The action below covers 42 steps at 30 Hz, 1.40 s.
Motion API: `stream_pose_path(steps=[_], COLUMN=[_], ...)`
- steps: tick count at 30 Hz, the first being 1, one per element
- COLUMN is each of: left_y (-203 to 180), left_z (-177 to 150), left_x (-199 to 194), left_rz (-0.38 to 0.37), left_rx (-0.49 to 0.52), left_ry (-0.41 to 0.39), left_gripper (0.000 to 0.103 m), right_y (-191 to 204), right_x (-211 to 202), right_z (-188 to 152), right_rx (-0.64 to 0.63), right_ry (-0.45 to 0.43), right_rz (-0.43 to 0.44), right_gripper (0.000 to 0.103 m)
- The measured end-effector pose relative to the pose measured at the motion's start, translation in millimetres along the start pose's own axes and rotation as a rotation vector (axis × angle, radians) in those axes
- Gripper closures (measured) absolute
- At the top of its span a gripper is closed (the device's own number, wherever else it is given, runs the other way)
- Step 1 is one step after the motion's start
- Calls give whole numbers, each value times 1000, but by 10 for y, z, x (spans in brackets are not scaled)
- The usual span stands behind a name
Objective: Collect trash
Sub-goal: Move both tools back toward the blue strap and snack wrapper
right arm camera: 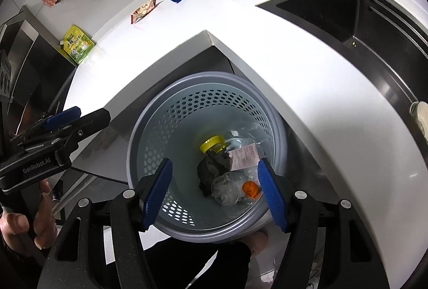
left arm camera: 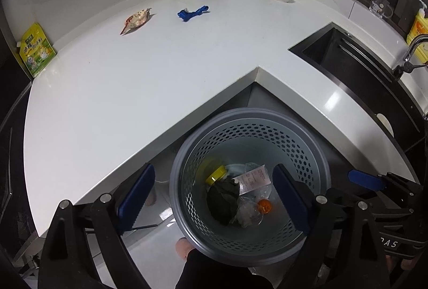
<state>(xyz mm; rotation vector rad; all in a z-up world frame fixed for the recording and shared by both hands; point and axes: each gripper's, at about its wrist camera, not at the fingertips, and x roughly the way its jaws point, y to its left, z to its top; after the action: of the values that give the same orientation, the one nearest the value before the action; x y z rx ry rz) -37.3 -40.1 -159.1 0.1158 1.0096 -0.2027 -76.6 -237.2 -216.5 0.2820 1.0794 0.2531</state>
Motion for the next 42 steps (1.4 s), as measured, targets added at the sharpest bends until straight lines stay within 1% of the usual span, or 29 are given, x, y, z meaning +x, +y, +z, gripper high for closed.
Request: stream_pose_path(steps=[5, 13, 17, 24, 29, 34, 37, 42], left_y=[-12, 12, 84, 266, 421, 639, 818, 1130], left_z=[80, 272, 347, 490, 590, 768, 952, 1361], left_x=[-123, -383, -499, -593, -587, -520, -430, -217], left_rz=[9, 52, 81, 109, 117, 119, 111, 96], left_rx=[-15, -34, -47, -82, -93, -88, -87, -88], left_ry=[-27, -93, -123, -143, -153, -163, -172, -172], left_gripper=[10, 8, 7, 7, 7, 6, 6, 6], right_y=[-1, 7, 3, 84, 220, 370, 461, 624], right_x=[-128, -385, -441, -474, -443, -322, -224, -53], right_z=[37, 210, 331, 557, 748, 969, 1144, 1498], right_rx=[-13, -29, -18, -14, -23, -25, -18, -6], right_ry=[-19, -77, -98, -134, -153, -162, -166, -175], right_rz=[14, 44, 59, 61, 62, 56, 44, 19], right_gripper=[39, 37, 36, 35, 35, 35, 35, 35])
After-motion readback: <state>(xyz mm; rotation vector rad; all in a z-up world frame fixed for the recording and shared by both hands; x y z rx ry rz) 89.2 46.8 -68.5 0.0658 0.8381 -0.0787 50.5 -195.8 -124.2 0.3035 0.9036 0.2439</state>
